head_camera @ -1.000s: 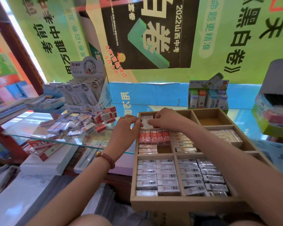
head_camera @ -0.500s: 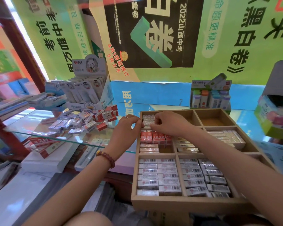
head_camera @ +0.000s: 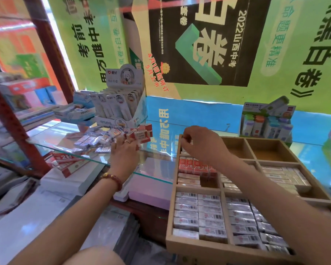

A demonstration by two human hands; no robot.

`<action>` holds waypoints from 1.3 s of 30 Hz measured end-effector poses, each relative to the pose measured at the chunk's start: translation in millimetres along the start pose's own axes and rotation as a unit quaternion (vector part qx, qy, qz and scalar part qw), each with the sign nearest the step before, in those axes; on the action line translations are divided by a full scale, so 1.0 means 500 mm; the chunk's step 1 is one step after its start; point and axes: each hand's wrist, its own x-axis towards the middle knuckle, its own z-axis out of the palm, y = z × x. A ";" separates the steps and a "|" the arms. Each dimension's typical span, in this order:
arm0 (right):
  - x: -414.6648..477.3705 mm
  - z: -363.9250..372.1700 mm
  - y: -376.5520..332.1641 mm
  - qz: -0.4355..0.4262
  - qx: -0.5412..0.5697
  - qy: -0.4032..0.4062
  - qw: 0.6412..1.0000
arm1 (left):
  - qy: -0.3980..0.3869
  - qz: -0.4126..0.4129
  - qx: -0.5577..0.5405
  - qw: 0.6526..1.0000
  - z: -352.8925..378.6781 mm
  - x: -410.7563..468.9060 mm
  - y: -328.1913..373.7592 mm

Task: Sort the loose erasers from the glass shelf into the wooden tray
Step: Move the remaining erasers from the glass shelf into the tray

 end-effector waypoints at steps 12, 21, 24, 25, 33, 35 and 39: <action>0.161 0.145 -0.104 0.000 0.016 -0.154 0.988 | 0.047 -0.016 -0.188 0.981 0.040 -0.018 -0.041; 0.246 0.219 -0.145 0.006 -0.041 -0.071 0.997 | 0.122 -0.012 -0.177 0.977 0.057 -0.020 -0.037; 0.238 0.204 -0.144 0.017 -0.038 -0.054 0.998 | 0.155 -0.026 -0.188 0.970 0.056 -0.024 -0.036; 0.232 0.198 -0.142 0.025 -0.029 -0.057 0.998 | 0.159 -0.030 -0.187 0.969 0.057 -0.024 -0.037; 0.165 0.135 -0.137 0.204 0.320 -0.186 0.906 | 0.047 -0.133 -0.345 0.928 0.011 -0.023 -0.032; 0.139 0.108 -0.142 0.211 0.373 -0.234 0.873 | 0.011 -0.179 -0.515 0.839 -0.016 -0.014 -0.014; 0.099 0.055 -0.147 0.201 0.395 -0.189 0.876 | -0.049 -0.180 -0.681 0.708 -0.077 -0.014 0.050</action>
